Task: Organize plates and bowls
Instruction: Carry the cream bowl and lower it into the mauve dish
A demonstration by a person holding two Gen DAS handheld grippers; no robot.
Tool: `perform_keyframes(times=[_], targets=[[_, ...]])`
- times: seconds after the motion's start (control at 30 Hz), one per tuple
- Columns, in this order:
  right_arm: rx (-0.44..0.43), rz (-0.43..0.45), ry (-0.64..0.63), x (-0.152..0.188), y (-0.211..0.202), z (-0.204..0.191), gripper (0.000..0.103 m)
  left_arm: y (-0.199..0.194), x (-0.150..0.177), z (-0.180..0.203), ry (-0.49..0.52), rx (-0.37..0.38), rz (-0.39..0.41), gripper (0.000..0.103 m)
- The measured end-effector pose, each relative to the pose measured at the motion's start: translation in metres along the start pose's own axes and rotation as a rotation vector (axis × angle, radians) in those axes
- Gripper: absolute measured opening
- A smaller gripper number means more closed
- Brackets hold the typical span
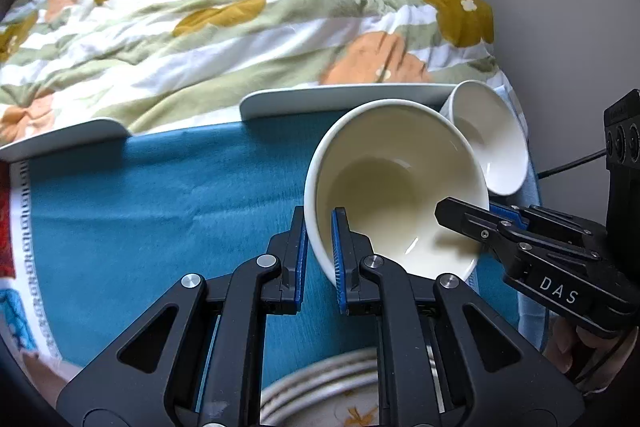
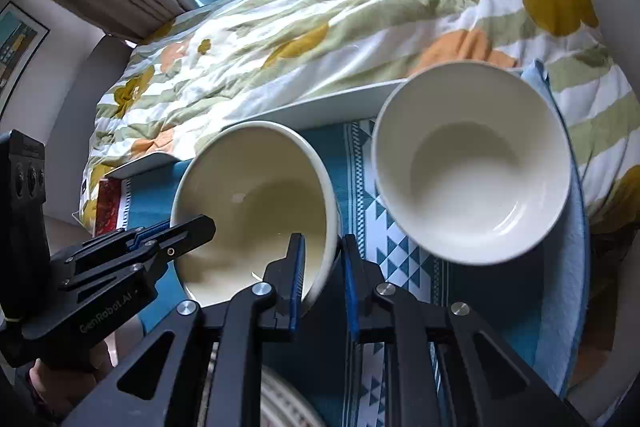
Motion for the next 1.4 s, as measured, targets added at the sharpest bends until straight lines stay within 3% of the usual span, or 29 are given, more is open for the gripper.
perform_keyframes(times=[0.2, 0.4, 0.7, 0.87, 1.1, 1.4], targets=[[-0.01, 0.049, -0.055, 0.007, -0.038, -0.024, 0.017, -0.053, 0.014, 0.004, -0.027, -0.019, 0.078, 0.01], [-0.039, 0.076, -0.134, 0.032, -0.073, -0.065, 0.017, -0.11, 0.054, -0.008, -0.096, -0.05, 0.143, 0.01], [-0.123, 0.045, -0.32, 0.089, -0.083, -0.159, 0.017, -0.192, 0.141, -0.074, -0.259, -0.151, 0.218, 0.01], [-0.172, 0.015, -0.364, 0.12, -0.075, -0.21, 0.017, -0.225, 0.171, -0.12, -0.309, -0.179, 0.237, 0.01], [-0.162, -0.021, -0.358, 0.147, -0.042, -0.265, 0.017, -0.234, 0.196, -0.183, -0.292, -0.162, 0.194, 0.01], [-0.072, -0.086, -0.228, 0.173, 0.018, -0.279, 0.017, -0.189, 0.205, -0.234, -0.152, -0.102, 0.061, 0.01]])
Point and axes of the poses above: each gripper's, at about its wrist camera, not at the fingertips, and y roughly the way its jaws point, z to its right, x to its underside, the point moved 8 cm from there along y, roughly the way its jaws point, and after that the axes turned 2 degrees about y, right-handed, at the moved point
